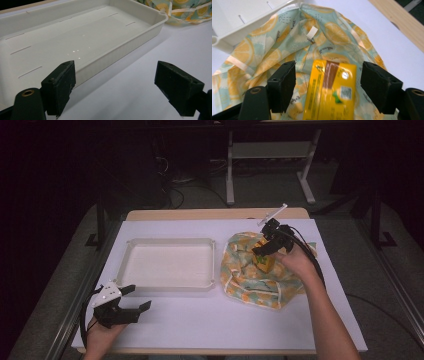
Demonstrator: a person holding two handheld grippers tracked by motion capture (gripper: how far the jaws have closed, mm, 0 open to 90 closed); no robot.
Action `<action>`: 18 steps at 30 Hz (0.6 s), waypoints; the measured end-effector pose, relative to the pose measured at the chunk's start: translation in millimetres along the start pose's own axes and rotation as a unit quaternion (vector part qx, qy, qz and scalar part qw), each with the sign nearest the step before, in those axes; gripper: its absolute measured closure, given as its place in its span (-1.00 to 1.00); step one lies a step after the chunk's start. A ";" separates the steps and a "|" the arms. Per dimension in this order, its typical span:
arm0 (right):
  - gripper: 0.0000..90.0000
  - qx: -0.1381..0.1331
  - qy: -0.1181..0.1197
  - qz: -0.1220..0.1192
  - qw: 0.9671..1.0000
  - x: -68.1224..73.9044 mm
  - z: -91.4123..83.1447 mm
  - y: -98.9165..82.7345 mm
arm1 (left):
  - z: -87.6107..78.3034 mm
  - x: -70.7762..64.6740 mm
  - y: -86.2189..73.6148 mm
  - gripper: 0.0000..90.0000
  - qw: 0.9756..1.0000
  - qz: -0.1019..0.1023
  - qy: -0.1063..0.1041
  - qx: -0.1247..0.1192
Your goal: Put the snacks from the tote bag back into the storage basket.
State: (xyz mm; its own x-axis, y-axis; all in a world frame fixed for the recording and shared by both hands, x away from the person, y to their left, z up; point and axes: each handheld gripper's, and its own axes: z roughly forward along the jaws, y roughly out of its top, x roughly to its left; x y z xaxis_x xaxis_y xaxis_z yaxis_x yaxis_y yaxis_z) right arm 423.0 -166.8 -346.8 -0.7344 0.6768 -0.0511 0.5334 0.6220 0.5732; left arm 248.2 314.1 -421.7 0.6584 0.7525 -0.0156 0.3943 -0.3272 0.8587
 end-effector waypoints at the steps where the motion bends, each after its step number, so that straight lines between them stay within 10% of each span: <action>1: -0.40 -0.001 -0.001 0.004 1.000 -0.1 -2.2 -1.7 | 0.0 -0.1 0.1 -0.63 1.000 0.000 0.000 0.000; 18: -0.12 0.011 -0.043 0.017 0.999 6.8 4.9 -20.0 | 0.2 0.1 -0.2 -0.63 1.000 -0.004 -0.001 0.000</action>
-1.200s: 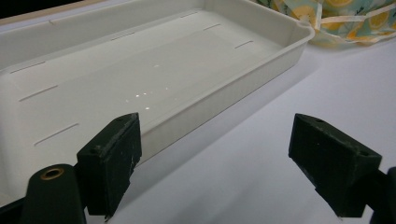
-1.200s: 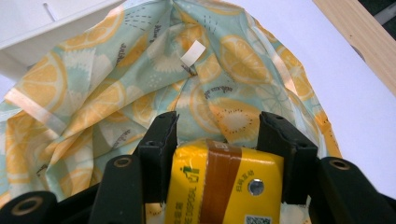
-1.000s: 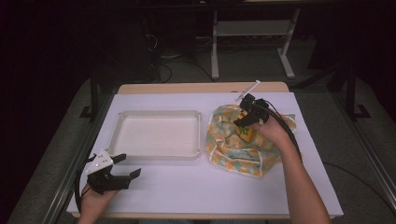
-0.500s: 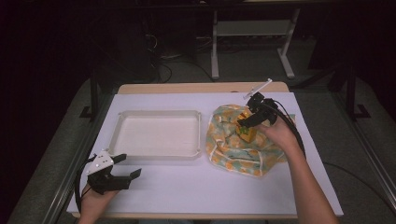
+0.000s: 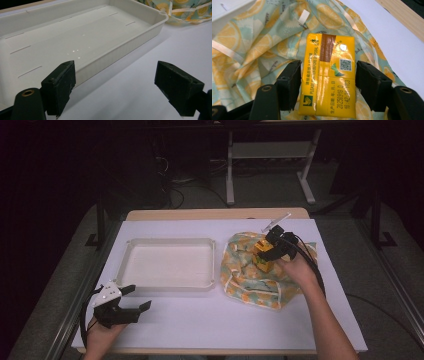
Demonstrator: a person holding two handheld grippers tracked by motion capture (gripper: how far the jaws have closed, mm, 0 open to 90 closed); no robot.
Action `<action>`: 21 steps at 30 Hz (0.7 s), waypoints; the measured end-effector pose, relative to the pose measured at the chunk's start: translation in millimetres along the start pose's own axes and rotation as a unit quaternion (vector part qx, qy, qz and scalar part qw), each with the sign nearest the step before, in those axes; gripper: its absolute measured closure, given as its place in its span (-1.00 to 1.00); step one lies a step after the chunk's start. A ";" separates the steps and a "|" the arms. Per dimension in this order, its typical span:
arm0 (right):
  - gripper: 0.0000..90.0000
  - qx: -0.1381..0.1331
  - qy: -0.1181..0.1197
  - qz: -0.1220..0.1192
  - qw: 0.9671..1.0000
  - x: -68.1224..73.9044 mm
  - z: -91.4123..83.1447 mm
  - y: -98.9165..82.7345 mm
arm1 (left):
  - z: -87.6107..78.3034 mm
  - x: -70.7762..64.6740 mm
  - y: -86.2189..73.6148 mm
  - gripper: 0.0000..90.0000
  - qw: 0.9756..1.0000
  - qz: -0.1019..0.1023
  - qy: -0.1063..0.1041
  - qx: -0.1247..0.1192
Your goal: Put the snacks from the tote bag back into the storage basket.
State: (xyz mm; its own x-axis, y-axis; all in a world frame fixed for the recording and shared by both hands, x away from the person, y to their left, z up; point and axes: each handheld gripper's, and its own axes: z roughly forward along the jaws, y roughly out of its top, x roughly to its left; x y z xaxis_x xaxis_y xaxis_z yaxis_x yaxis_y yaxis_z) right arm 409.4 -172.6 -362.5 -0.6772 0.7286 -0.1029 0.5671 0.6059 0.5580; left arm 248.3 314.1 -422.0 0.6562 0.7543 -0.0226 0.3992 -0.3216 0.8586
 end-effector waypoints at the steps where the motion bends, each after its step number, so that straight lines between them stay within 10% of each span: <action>1: -0.10 0.002 0.000 -0.002 1.000 0.0 0.5 -0.1 | 0.0 -0.1 0.0 -0.63 1.000 0.000 0.000 0.000; 21: 0.09 0.000 0.008 -0.010 1.000 -3.2 1.0 -0.4 | 0.1 0.5 -0.2 -0.63 1.000 0.000 0.000 -0.001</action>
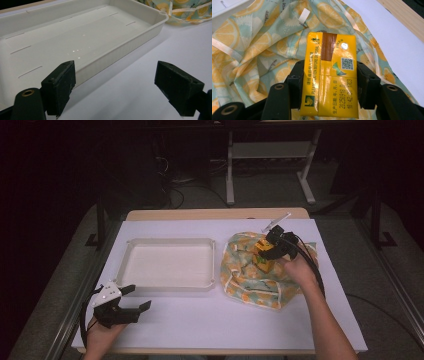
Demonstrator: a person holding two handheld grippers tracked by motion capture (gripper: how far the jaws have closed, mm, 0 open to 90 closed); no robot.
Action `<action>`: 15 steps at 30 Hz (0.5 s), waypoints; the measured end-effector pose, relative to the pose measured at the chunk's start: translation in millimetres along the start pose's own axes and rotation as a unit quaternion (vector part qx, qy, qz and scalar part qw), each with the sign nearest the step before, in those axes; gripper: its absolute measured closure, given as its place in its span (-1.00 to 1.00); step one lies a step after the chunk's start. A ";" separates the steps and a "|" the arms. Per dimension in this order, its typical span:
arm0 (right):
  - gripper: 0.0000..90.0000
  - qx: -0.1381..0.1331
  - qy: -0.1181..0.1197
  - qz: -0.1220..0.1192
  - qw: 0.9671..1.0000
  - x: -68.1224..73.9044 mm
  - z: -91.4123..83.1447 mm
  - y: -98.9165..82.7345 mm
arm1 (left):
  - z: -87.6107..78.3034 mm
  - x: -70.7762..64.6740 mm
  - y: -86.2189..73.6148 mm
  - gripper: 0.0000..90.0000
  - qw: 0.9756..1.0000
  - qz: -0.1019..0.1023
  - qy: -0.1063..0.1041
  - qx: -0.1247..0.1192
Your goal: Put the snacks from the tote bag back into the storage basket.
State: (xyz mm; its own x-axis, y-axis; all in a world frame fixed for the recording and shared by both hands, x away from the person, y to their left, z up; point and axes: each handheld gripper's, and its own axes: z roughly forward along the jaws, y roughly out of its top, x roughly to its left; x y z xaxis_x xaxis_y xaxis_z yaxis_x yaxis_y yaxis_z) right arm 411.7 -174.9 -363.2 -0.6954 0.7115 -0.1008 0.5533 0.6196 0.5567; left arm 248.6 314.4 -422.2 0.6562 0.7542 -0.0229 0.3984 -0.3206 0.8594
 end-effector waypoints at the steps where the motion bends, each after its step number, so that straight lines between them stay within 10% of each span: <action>1: 0.09 -0.001 0.002 0.000 1.000 -0.5 -0.2 0.0 | -0.1 0.1 0.0 -0.63 1.000 0.000 0.000 0.000; 15: 0.10 -0.007 0.010 -0.008 1.000 -10.9 -18.0 8.4 | 0.6 0.6 0.2 -0.63 1.000 0.001 -0.003 0.002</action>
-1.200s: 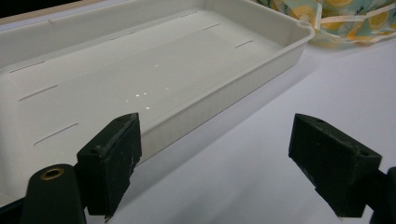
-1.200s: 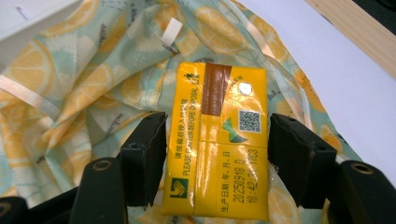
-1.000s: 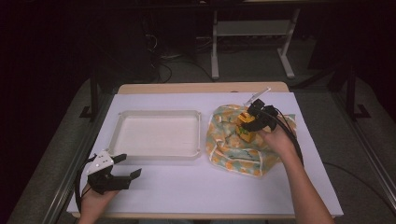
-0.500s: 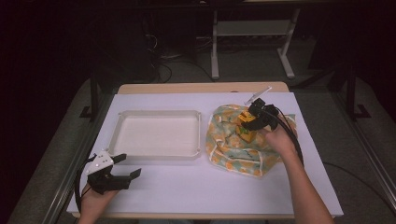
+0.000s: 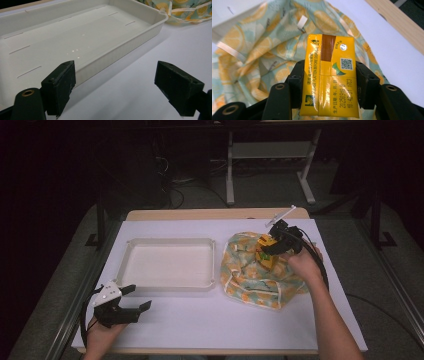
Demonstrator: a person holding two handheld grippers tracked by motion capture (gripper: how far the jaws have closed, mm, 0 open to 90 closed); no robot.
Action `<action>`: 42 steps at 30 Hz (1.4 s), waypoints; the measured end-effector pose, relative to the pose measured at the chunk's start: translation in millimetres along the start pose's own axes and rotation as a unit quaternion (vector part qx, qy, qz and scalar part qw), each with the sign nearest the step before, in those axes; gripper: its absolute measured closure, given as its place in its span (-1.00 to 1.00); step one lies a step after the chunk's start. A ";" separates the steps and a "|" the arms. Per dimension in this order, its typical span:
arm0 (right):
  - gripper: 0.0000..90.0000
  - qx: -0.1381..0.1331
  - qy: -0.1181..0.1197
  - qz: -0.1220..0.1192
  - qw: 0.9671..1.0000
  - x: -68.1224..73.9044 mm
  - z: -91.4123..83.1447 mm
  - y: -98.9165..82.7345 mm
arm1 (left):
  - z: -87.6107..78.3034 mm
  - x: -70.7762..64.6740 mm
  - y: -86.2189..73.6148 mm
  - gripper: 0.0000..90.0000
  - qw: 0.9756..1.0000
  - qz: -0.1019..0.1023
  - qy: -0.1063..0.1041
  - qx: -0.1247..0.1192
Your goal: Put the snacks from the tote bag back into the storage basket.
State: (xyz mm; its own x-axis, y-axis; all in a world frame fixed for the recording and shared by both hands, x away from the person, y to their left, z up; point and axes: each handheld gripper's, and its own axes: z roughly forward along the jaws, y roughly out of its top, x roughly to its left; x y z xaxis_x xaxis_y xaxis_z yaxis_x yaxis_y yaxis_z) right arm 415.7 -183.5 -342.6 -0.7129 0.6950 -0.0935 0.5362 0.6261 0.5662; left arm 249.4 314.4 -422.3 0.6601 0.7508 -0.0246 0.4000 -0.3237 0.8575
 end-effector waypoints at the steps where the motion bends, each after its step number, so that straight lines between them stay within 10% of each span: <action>1: 0.10 -0.001 -0.001 -0.001 1.000 -0.3 -2.7 1.6 | 0.0 -0.1 0.1 -0.63 1.000 0.000 0.000 -0.001; 42: 0.10 -0.033 0.064 -0.069 0.995 23.1 -42.1 42.4 | -0.7 1.1 -0.2 -0.63 1.000 -0.003 0.002 0.000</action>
State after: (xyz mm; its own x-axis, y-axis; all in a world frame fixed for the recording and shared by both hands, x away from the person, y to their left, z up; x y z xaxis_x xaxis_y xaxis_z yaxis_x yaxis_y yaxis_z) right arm 402.9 -155.8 -286.3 -0.8319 0.5503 -0.0715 0.4011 0.6852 0.6080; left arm 249.7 315.7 -422.2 0.6554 0.7548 -0.0267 0.4032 -0.3197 0.8575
